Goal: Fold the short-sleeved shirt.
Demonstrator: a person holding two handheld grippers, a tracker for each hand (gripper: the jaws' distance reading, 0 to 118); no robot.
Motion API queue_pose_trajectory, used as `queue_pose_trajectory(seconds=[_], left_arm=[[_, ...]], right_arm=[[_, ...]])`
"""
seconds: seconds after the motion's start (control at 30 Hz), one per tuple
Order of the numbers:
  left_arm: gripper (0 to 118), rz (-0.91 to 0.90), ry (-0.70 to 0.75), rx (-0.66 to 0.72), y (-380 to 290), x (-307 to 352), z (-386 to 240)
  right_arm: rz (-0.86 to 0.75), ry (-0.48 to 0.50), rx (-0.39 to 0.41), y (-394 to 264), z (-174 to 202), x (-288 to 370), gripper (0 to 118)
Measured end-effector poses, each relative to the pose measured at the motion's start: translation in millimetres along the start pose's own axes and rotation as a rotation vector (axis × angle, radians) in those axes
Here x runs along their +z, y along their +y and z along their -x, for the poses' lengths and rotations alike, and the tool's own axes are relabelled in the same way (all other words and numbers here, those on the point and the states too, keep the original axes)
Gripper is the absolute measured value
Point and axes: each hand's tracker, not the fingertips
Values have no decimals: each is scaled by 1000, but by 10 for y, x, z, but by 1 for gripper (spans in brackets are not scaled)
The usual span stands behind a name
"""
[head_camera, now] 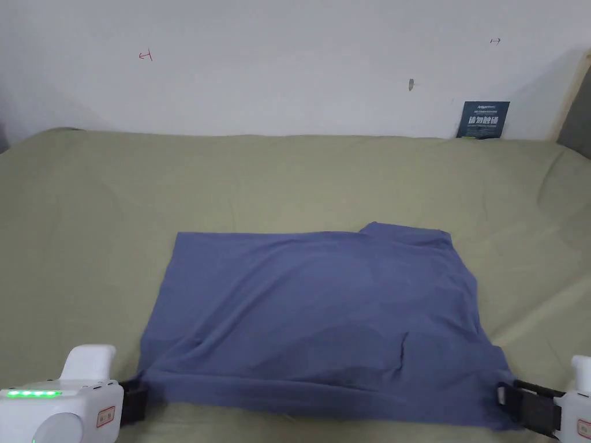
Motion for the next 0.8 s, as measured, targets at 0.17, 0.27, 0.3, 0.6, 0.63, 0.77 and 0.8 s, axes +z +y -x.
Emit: queue_pose_trajectory(seconds=[0.17, 0.27, 0.3, 0.6, 0.63, 0.77, 0.8], left_arm=[[117, -14, -5, 95, -163, 222, -19], [114, -74, -23, 101, -103, 450, -93], [106, -120, -32, 90, -116, 526, -158], [0, -197, -74, 31, -343, 870, -410], [0, -182, -33, 11, -364, 872, -386], [0, -136, -38, 86, -409, 822, -135], [0, -106, -21, 96, -402, 793, -87]], right_arm=[[-11, -24, -1, -6, 65, 142, 113], [-55, -53, 52, -36, 255, 276, 111], [-57, -53, 59, -68, 303, 310, 104], [-184, -62, 152, -548, 986, 732, 2], [-197, -75, 190, -611, 1038, 733, 2], [-170, -38, 177, -699, 1085, 664, 2], [-158, -20, 172, -706, 1082, 634, 2]])
